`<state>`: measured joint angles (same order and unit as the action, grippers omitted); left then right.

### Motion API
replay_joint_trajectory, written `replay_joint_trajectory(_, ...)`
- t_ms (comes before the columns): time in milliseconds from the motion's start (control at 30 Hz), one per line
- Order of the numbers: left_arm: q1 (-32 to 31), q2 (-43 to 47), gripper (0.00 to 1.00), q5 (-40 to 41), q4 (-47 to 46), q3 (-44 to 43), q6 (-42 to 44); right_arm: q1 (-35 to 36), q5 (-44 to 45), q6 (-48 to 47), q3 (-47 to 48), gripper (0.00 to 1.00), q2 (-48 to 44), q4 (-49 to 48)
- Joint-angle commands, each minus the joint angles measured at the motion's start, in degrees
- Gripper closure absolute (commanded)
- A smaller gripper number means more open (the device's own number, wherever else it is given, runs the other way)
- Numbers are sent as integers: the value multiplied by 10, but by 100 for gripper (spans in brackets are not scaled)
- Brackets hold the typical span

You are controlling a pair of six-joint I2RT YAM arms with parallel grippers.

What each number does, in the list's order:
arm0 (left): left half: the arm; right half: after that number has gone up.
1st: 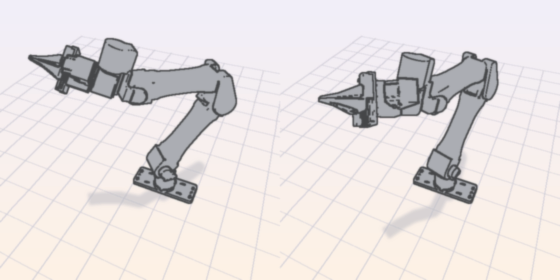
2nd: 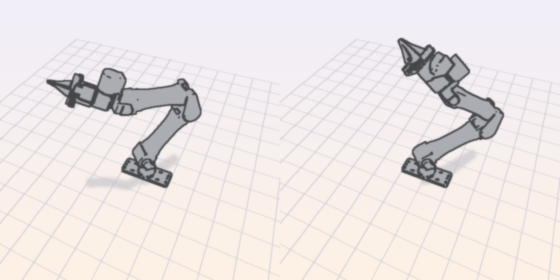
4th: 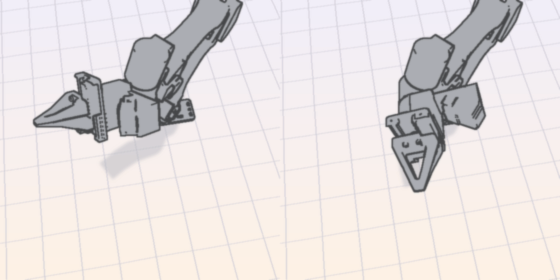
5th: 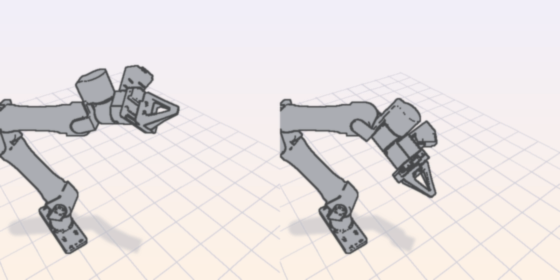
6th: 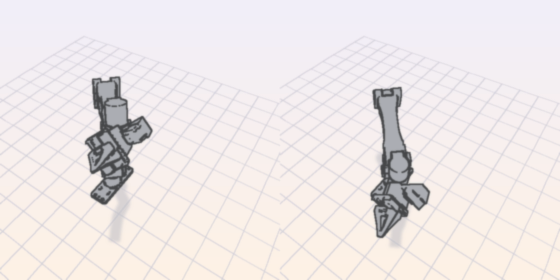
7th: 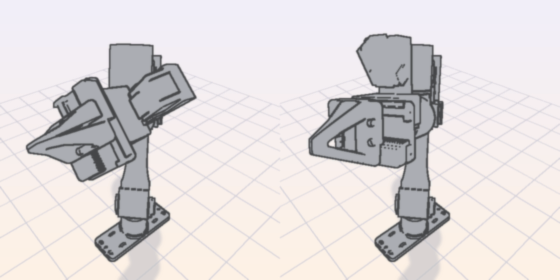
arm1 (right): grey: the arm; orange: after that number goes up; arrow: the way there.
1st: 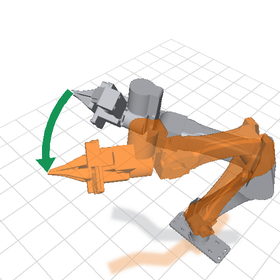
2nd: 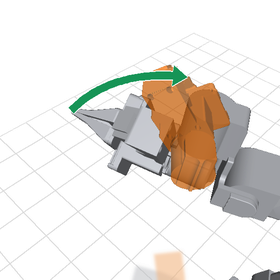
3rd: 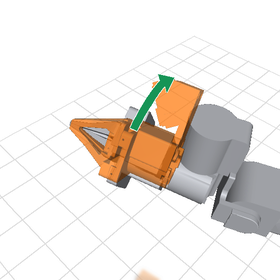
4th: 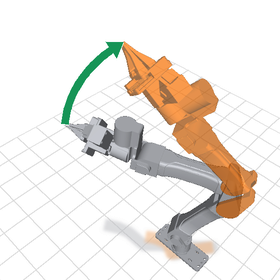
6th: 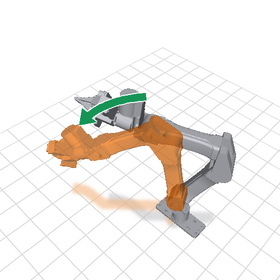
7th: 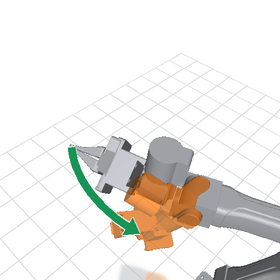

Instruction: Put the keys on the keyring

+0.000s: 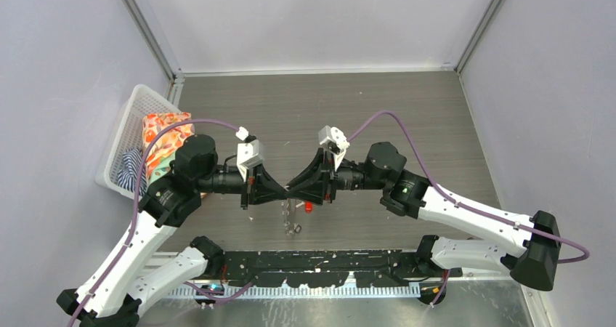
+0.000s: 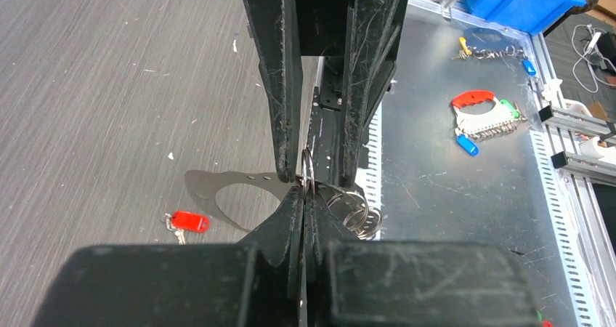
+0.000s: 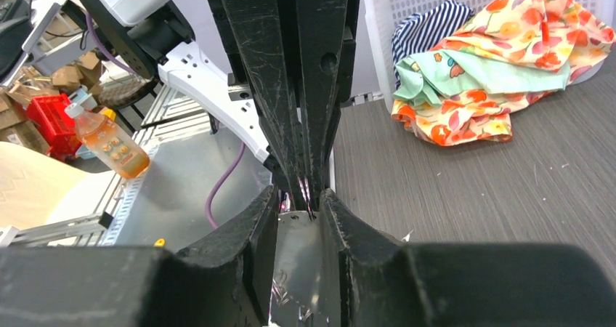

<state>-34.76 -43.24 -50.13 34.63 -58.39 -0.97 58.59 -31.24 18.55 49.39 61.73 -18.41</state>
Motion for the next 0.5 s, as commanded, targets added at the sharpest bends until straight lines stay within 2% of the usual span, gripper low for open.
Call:
replay_joint_trajectory(0,3,10,100,-24,-21,-30,8,-11,-15,-3,34,67,-19,50)
replay_joint_trajectory(100,2,9,100,-29,-20,-30,8,-15,-23,-4,40,71,-17,58)
replay_joint_trajectory(167,3,7,100,-35,-16,-30,24,-15,-29,-11,47,79,-12,66)
replay_joint_trajectory(267,2,3,100,-45,-5,-33,34,-16,-32,-30,64,98,-2,93)
replay_joint_trajectory(367,3,1,100,-52,-3,-32,36,-16,-25,-42,70,99,0,102)
replay_joint_trajectory(467,2,0,100,-57,-10,-29,26,-16,-16,-39,52,99,-4,63)
